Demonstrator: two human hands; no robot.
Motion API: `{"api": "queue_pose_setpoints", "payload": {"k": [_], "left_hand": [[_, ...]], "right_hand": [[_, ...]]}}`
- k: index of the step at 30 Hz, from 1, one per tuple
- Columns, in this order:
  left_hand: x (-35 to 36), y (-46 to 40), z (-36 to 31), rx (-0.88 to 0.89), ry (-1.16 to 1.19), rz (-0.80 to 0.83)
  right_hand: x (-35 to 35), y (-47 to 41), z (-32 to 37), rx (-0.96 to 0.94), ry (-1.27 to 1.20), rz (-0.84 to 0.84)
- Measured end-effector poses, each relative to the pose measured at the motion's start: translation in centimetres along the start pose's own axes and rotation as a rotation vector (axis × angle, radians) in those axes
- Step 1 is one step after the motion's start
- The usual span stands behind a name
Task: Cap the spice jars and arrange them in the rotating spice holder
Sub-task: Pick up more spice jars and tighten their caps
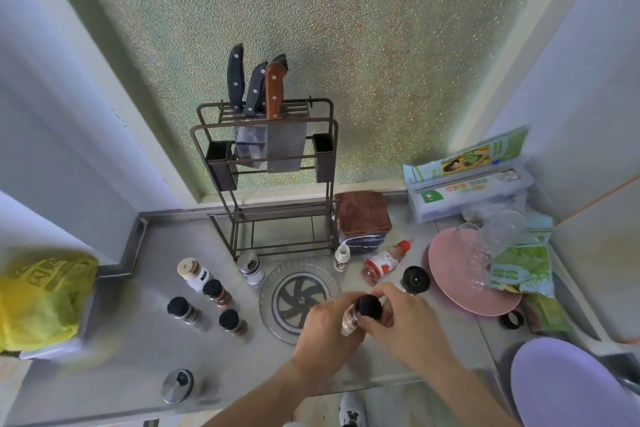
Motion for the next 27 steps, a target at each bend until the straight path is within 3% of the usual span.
{"api": "queue_pose_setpoints", "payload": {"k": [9, 16, 24, 27], "left_hand": [[7.2, -3.7, 7.6, -0.231, -0.258, 0.187], [9.8, -3.9, 11.6, -0.334, -0.369, 0.293], [9.4, -4.2, 11.2, -0.410, -0.348, 0.331], [9.3, -5.3, 8.2, -0.310, -0.382, 0.332]], "right_hand": [[8.3, -4.3, -6.4, 0.267, -0.042, 0.108], [13.2, -4.5, -9.1, 0.330, -0.141, 0.185], [14.1, -2.8, -12.2, 0.411, -0.272, 0.209], [12.8, -1.4, -16.2, 0.539, -0.248, 0.141]]}}
Point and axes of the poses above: each hand's wrist, its own y-axis away from the middle knuckle, its own x-axis out of the palm, z = x × y, the point moved 9 cm from there along -y, towards the middle knuckle, and after that the axes turned 15 degrees about y, right-handed, at the moved point
